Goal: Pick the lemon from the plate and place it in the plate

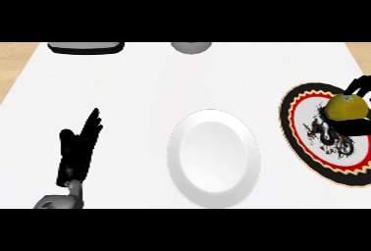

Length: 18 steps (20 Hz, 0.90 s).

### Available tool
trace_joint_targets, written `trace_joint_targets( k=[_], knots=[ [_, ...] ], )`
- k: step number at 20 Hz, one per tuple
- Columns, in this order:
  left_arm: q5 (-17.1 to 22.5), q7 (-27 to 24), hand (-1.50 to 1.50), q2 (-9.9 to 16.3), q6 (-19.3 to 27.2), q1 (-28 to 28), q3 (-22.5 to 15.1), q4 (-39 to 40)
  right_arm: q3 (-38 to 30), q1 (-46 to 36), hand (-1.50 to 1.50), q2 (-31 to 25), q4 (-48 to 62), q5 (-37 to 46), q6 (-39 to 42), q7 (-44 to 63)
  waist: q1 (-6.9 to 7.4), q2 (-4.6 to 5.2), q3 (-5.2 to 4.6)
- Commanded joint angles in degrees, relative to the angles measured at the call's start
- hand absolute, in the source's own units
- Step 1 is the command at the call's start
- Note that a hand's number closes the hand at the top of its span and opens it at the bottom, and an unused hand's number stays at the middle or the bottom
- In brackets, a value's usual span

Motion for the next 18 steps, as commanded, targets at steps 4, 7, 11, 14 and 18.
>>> trace_joint_targets(
  k=[4,7,11,14,18],
  knots=[
    [-0.52,3.37,0.0,-0.01,0.57,-1.67,0.41,-2.57,1.19,-0.75,1.5,-2.83,14.73,0.99,2.39,-5.72,-0.02,-0.04,0.04],
    [0.65,3.08,0.0,2.17,-2.24,-0.81,1.65,-2.32,2.04,-4.81,1.5,-3.19,22.93,0.97,4.24,-7.34,0.34,0.04,0.04],
    [-2.5,1.8,0.0,-2.41,1.67,-2.33,-1.14,0.06,4.13,-9.13,-1.5,-6.17,29.51,2.77,10.72,-6.28,0.11,0.05,0.01],
    [-1.78,2.9,0.0,-1.56,0.44,-0.34,-1.0,-3.05,3.58,-13.17,-1.5,-9.68,40.42,2.96,10.55,-15.33,0.83,0.23,0.06],
    [-1.66,-0.06,0.0,-2.2,0.67,1.79,-0.4,-1.88,0.49,-10.99,-1.5,-10.32,37.85,-3.01,13.27,-24.6,-0.05,-0.04,0.03]
  ],
)
